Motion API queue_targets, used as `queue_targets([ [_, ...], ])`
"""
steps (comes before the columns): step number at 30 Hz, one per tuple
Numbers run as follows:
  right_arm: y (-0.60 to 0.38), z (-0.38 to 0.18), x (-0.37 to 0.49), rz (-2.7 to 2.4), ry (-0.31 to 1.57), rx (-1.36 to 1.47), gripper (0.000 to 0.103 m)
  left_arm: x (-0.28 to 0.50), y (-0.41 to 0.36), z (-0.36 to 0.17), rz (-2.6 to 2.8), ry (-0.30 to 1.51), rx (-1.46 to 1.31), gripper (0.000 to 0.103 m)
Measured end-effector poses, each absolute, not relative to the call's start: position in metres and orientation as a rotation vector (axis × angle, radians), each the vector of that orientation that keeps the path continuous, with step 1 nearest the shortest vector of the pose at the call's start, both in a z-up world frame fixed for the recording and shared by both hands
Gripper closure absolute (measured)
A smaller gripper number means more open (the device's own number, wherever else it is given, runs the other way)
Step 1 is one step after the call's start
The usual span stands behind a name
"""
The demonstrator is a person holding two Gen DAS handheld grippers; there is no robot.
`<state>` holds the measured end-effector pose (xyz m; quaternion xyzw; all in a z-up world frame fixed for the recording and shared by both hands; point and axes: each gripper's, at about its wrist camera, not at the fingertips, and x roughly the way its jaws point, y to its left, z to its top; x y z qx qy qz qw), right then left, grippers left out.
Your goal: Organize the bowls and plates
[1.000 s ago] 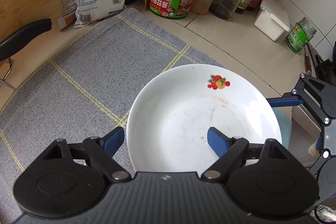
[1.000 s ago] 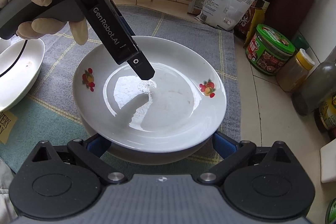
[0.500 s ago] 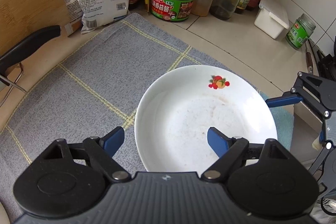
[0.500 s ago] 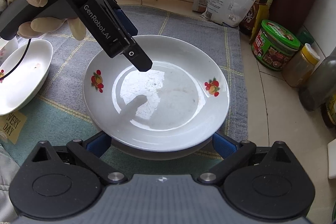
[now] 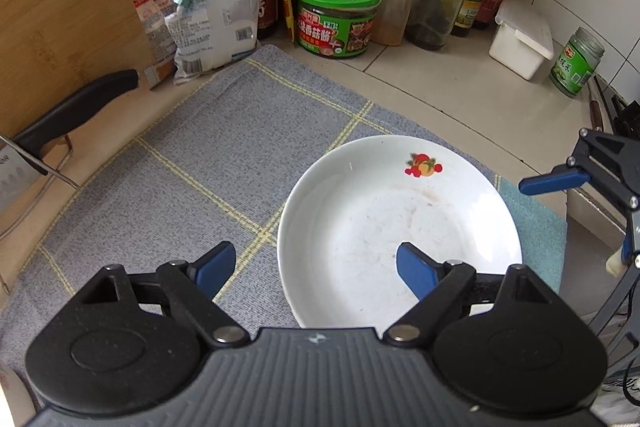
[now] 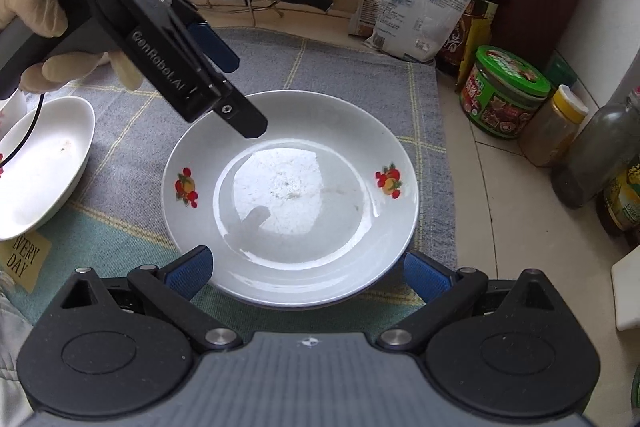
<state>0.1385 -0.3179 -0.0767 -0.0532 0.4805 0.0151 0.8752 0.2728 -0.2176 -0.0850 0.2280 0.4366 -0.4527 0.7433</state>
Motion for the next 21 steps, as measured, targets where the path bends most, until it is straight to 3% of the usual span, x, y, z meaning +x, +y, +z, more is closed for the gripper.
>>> queue_targets([
  [8,-0.315,-0.078,0.14,-0.021,0.99,-0.084,0.0,0.248,-0.199,-0.064,-0.919,0.84,0.519,0.01],
  [21,-0.288,-0.062,0.134,-0.035,0.893,-0.06,0.0,0.221,-0.127,-0.026,-0.71,0.777,0.315,0.007],
])
